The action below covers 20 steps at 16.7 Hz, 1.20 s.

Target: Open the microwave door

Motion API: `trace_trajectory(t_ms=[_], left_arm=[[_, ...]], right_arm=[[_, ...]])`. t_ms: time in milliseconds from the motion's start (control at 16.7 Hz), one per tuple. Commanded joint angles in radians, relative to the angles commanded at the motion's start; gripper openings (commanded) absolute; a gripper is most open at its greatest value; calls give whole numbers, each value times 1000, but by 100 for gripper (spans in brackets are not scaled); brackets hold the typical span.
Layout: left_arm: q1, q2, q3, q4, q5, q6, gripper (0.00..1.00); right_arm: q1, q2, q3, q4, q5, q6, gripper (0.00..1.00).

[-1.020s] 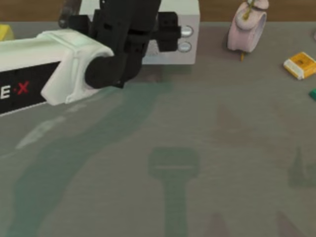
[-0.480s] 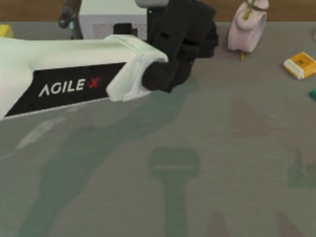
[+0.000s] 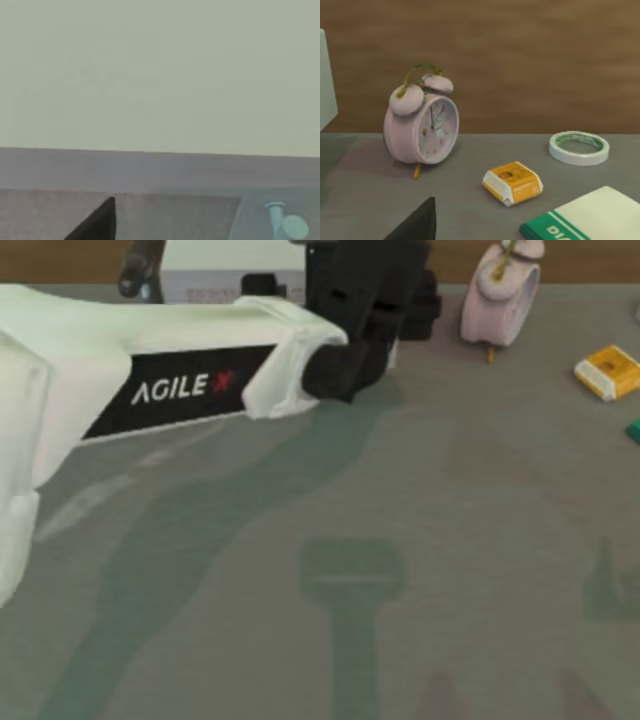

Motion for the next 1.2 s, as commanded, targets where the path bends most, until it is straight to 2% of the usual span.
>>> trace_trajectory(t_ms=[180, 420, 1200], left_arm=[[39, 85, 77, 22, 35, 25, 100], [45, 97, 88, 25, 40, 28, 100], [45, 97, 88, 25, 40, 28, 2]], right_arm=[[0, 0, 0, 0, 0, 0, 100], [0, 0, 0, 0, 0, 0, 100], [0, 0, 0, 0, 0, 0, 100]])
